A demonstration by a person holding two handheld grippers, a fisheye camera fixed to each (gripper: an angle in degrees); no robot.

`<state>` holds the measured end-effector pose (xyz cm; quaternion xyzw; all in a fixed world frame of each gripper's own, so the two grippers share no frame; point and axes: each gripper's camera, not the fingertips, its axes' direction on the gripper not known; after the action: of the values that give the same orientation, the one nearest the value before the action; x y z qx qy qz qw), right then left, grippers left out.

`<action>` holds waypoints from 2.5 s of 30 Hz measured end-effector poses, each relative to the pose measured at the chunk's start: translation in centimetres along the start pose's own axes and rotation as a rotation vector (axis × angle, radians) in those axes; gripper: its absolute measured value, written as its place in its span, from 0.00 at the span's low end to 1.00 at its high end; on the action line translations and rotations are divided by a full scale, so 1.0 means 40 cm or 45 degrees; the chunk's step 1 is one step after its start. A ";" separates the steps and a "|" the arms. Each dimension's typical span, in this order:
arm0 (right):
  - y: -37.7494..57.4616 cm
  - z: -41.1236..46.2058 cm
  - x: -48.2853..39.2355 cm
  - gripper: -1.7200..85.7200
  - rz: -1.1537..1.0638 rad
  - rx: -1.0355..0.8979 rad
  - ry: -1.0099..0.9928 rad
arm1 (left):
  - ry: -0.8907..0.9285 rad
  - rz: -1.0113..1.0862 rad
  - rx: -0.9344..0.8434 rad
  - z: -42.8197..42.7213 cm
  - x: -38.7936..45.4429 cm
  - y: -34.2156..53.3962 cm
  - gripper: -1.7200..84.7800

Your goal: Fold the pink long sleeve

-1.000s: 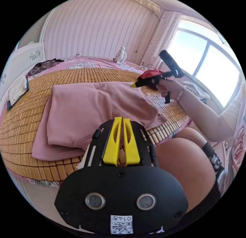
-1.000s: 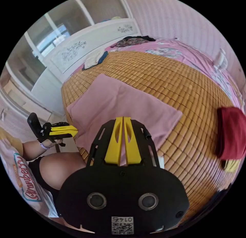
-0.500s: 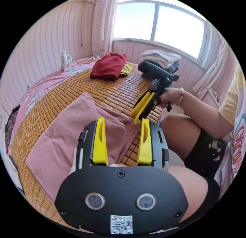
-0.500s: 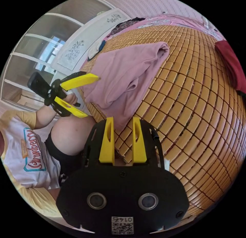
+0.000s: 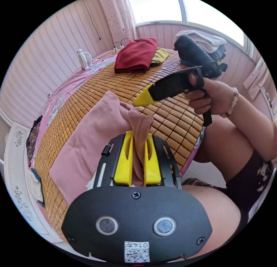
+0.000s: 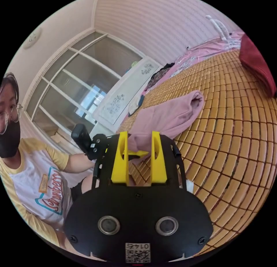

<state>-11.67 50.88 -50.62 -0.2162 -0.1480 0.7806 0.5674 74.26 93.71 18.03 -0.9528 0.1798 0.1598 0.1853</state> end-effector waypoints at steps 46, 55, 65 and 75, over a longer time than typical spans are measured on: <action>-0.388 0.829 -0.493 0.11 -0.301 -0.451 0.699 | -0.004 -1.479 0.440 0.027 -0.275 1.187 0.07; -0.268 1.011 -0.595 0.02 -0.783 -0.695 0.903 | 0.049 -1.516 0.399 0.119 -0.227 1.240 0.07; -0.231 1.185 -0.447 0.02 -0.707 -0.955 1.195 | -0.109 -1.468 0.365 0.090 -0.198 1.216 0.10; -0.307 0.954 -0.482 0.18 -0.621 -0.548 0.804 | -0.327 -1.372 0.241 0.111 -0.210 1.169 0.16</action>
<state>-15.79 36.97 -8.58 -0.5155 -0.1731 0.4716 0.6942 47.00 57.37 3.42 -0.8620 -0.3430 0.1403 0.3458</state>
